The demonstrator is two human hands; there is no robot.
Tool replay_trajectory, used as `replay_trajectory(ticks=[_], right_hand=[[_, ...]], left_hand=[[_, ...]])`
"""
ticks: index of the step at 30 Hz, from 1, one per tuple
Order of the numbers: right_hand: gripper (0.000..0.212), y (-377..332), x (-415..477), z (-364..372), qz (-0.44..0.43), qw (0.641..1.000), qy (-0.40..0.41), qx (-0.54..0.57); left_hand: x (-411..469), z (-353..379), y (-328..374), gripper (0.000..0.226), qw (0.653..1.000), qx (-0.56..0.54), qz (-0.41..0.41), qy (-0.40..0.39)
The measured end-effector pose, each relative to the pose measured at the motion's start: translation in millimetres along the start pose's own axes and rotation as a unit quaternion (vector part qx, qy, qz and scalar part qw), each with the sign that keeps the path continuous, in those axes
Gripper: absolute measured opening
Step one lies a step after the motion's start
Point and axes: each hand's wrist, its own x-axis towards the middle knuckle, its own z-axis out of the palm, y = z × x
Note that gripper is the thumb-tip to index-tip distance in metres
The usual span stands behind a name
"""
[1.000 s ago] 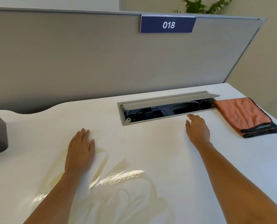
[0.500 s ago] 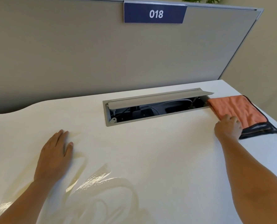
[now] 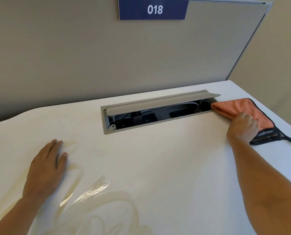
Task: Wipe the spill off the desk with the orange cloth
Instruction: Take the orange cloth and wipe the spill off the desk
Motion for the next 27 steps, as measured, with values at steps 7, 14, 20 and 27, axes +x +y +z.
replay_trajectory(ticks=[7,14,20,27], right_hand=[[0.025,-37.7,-11.9,-51.2,0.052,0.978,0.027,0.200],[0.033,-95.7,-60.1,-126.2,-0.037,0.942,-0.106,0.318],[0.028,-144.0,-163.9,-157.8,-0.189,0.875,-0.248,0.370],[0.033,-175.9,-281.4,-139.6,-0.305,0.789,-0.446,0.291]], left_hand=[[-2.4,-3.6,5.0,0.044,1.000,-0.011,-0.001,-0.004],[-2.9,-13.6,12.5,0.050,0.999,-0.013,-0.007,-0.049],[-19.8,-35.7,2.6,0.049,0.999,-0.021,-0.011,-0.039],[-67.0,-60.6,-29.8,0.047,0.998,-0.015,-0.053,-0.031]])
